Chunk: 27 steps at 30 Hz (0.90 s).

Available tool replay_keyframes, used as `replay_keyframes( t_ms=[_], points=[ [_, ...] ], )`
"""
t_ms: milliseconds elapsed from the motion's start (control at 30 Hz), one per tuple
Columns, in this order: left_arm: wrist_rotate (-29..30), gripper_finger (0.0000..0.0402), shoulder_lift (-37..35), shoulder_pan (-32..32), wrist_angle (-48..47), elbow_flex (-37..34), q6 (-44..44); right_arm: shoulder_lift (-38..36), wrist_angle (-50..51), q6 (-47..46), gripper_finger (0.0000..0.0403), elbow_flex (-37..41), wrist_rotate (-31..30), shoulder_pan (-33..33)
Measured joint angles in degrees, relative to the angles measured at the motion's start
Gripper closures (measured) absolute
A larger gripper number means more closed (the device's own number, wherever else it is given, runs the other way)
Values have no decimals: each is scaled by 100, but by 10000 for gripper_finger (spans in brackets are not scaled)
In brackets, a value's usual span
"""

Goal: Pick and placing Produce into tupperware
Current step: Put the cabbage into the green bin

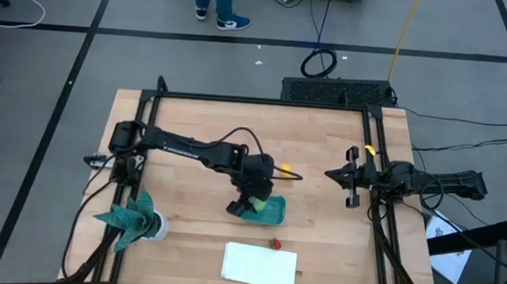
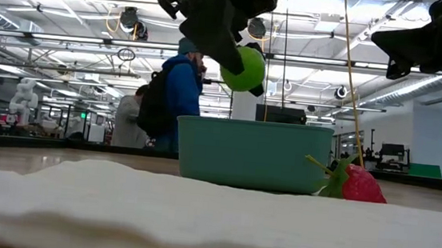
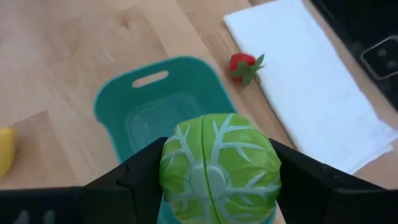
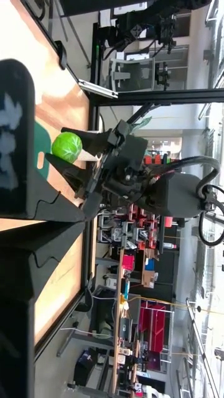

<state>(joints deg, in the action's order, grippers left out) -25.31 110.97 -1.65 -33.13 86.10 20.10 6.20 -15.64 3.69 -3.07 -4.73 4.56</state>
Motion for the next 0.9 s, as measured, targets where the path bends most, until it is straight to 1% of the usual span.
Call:
replay_keyframes(
  t_ms=[133,400,533,700,900],
  points=[
    [-163,158,157,19,10,2,-36,0,0,-1,403,0,1,0],
    [-180,158,476,152,-179,-2,-51,50,-36,-1,403,0,2,0],
    [-129,158,539,170,-157,-2,274,66,-40,2,403,0,2,0],
    [205,158,534,76,-119,-2,742,70,-39,2,403,0,2,0],
    [235,158,534,14,-114,-2,1122,70,-37,8,403,0,2,0]
  ],
)
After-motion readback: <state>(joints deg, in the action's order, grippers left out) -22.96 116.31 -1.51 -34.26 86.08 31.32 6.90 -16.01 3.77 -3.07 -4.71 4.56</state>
